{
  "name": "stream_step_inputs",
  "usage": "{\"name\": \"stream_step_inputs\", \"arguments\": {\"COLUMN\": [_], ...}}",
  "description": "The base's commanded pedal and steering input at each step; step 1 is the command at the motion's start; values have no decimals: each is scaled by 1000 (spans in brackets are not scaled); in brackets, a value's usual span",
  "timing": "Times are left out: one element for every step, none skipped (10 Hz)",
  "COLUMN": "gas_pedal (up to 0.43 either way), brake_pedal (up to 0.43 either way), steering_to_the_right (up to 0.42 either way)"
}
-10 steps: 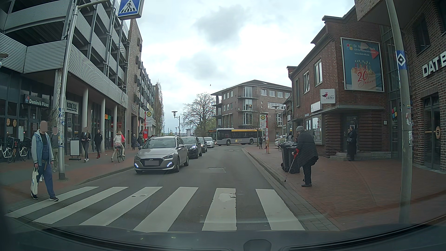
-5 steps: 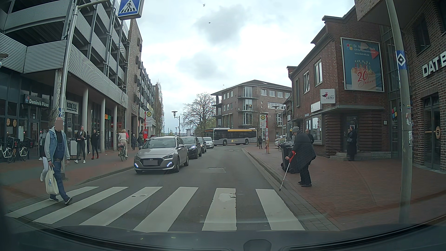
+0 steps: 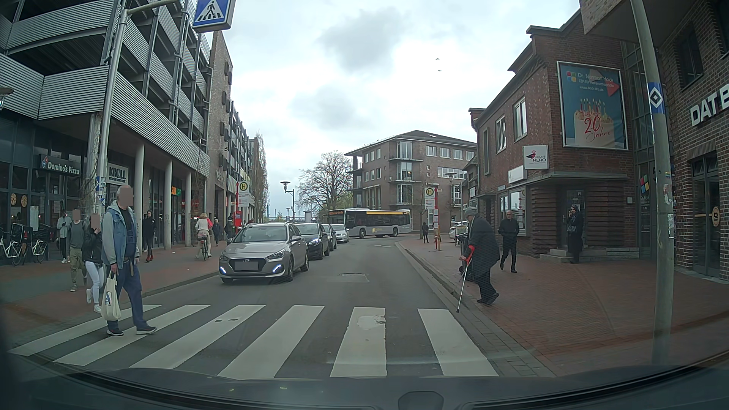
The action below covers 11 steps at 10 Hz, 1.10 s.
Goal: Follow the waypoints while adhering to traffic rules and regulations
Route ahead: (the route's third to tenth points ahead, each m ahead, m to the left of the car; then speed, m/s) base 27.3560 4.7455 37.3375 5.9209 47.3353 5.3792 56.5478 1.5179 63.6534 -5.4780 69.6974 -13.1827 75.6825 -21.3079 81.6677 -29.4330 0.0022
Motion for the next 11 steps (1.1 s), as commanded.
{"name": "stream_step_inputs", "arguments": {"gas_pedal": [0, 0, 0, 0, 0, 0, 0, 0, 0, 0, 0], "brake_pedal": [274, 274, 274, 274, 274, 274, 274, 274, 274, 274, 274], "steering_to_the_right": [1, 1, 1, 1, 1, 1, 1, 1, 1, 1, 1]}}
